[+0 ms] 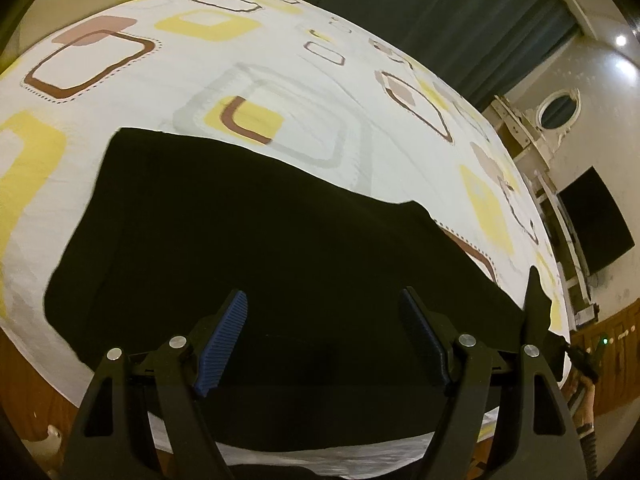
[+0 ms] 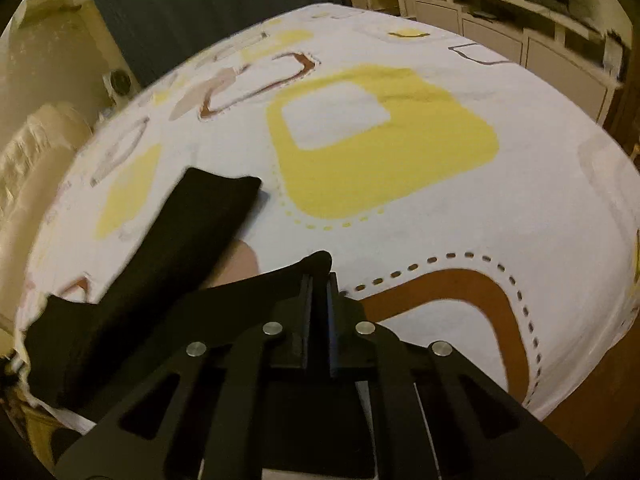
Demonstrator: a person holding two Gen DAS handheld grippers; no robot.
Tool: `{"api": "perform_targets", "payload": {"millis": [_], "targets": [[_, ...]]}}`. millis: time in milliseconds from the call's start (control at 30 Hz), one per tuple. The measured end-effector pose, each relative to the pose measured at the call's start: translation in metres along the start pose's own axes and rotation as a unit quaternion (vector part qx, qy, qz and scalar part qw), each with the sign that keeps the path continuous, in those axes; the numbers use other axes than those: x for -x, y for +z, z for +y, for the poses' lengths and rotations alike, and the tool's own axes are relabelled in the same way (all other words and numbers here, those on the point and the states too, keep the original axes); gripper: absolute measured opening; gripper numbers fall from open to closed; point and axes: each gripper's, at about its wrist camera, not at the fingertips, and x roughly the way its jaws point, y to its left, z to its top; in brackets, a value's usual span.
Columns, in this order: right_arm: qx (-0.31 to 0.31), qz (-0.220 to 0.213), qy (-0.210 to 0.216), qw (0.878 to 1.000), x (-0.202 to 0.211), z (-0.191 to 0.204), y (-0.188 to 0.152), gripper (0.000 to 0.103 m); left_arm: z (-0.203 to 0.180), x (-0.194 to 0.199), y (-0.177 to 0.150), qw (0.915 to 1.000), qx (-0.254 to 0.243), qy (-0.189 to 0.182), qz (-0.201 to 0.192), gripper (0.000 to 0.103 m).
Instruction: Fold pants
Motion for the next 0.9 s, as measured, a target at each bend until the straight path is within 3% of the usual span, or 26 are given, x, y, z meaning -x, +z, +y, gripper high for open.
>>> {"api": "perform_targets", "payload": {"millis": [100,167,200,267,300,400,567,733,900], "targets": [[-0.007,0.013,-0.002,1.0,-0.017,-0.007,-0.006,0.006,-0.001,-0.007,-0.003,1.0,0.001,0.0,0.007,0.077],[-0.053,0.012,0.02,0.998,-0.012,-0.019,-0.002,0.016,-0.001,-0.009,-0.004,1.0,0.003,0.0,0.008,0.077],[-0.067,0.005,0.011,0.998,-0.006,-0.022,0.0,0.021,0.0,-0.009,-0.005,1.0,0.003,-0.002,0.008,0.077],[-0.075,-0.026,-0.061,0.995,0.011,-0.017,0.009,0.026,0.0,-0.008,-0.006,1.0,0.001,-0.003,0.007,0.077],[-0.075,-0.038,-0.07,0.994,0.017,-0.009,0.015,0.027,0.001,-0.008,-0.006,1.0,-0.001,-0.001,0.006,0.077],[-0.066,-0.057,-0.022,0.996,0.026,0.039,0.029,0.031,0.003,-0.008,-0.006,1.0,-0.005,0.006,0.003,0.077],[-0.034,-0.025,0.004,0.999,-0.018,0.133,0.062,0.047,0.006,-0.007,-0.01,0.9997,-0.007,0.021,-0.003,0.078],[-0.021,0.027,-0.081,0.996,-0.084,0.191,0.081,0.048,0.014,-0.006,-0.011,0.9996,0.009,0.025,0.0,0.079],[-0.017,0.056,-0.17,0.984,-0.115,0.204,0.079,0.055,0.016,-0.007,-0.009,0.9996,0.02,0.02,0.002,0.08]]}}
